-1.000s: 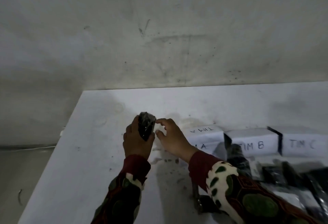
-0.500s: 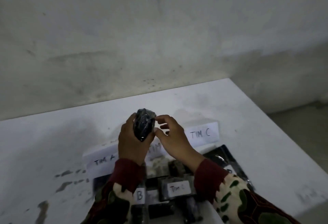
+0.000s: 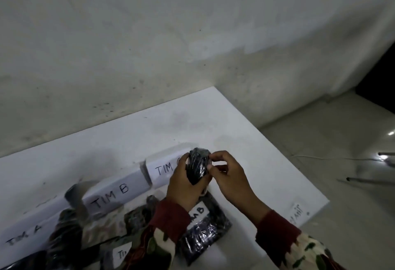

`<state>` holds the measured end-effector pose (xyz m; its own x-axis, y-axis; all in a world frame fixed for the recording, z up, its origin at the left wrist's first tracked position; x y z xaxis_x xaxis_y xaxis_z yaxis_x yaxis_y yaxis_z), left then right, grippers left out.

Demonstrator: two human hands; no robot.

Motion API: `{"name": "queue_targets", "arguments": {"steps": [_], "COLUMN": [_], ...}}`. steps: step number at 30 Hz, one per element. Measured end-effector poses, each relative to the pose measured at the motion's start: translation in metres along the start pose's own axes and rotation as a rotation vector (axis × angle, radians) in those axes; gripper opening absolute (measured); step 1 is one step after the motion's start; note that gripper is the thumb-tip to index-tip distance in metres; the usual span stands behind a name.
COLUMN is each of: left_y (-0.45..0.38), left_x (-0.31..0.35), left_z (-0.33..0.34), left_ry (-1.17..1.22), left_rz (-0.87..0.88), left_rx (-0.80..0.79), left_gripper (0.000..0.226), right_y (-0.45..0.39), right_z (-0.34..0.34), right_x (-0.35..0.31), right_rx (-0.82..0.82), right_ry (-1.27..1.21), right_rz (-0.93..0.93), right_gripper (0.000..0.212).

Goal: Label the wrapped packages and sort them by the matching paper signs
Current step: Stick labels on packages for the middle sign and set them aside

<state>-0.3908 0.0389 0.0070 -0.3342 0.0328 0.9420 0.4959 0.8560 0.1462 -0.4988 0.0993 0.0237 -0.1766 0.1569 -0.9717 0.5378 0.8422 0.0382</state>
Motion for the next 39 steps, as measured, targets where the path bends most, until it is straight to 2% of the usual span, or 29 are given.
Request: {"name": "queue_targets", "arguments": {"steps": [2,6,11,15,17,20,25,28,31,39], "left_y": [-0.003,-0.003,-0.004,-0.004,-0.004,-0.004,-0.005,-0.003,-0.002,-0.001], "left_x": [0.001,0.001,-0.003,-0.004,-0.004,-0.004,-0.005,-0.006,-0.007,-0.008], "left_z": [0.018,0.04,0.051,0.054,0.055,0.054,0.054,0.055,0.055,0.047], "left_ry": [-0.015,-0.063,-0.064,-0.058,-0.057,-0.058,-0.062,-0.062,-0.06,-0.03], "left_rz": [-0.025,-0.111,-0.161,-0.163,-0.165,-0.171,-0.171,-0.174,-0.175,-0.181], "left_rx": [-0.04,-0.074,-0.076,-0.063,-0.059,-0.058,-0.065,-0.064,-0.068,-0.045], "left_gripper": [0.052,0.07,0.07,0.072,0.072,0.073,0.073,0.072,0.074,0.074], "right_y": [0.002,0.011,0.027,0.039,0.043,0.047,0.048,0.046,0.04,0.018], "right_z": [-0.017,-0.053,-0.107,-0.138,-0.148,-0.152,-0.148,-0.148,-0.147,-0.12], "right_x": [0.013,0.045,0.093,0.116,0.123,0.13,0.135,0.135,0.133,0.107], "right_rx": [0.013,0.108,0.226,0.134,0.099,0.063,0.084,0.102,0.119,0.165], "right_ry": [0.021,0.137,0.731,1.06,1.097,1.06,1.008,1.084,1.126,0.937], "right_rz": [0.023,0.078,0.244,0.38,0.503,0.627,0.597,0.605,0.583,0.392], "right_gripper": [0.015,0.015,0.031,0.051,0.052,0.041,0.037,0.036,0.025,0.019]}}
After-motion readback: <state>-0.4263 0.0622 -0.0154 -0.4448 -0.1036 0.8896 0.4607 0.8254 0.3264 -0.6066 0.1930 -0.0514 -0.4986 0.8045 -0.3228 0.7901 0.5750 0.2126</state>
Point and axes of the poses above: each hand's wrist, its own y-axis away from the middle knuckle, its own z-axis out of the palm, x = y × z, the point moved 3 cm from there along -y, towards the middle knuckle, and after that the axes turned 2 degrees about -z, right-handed, at the moved point
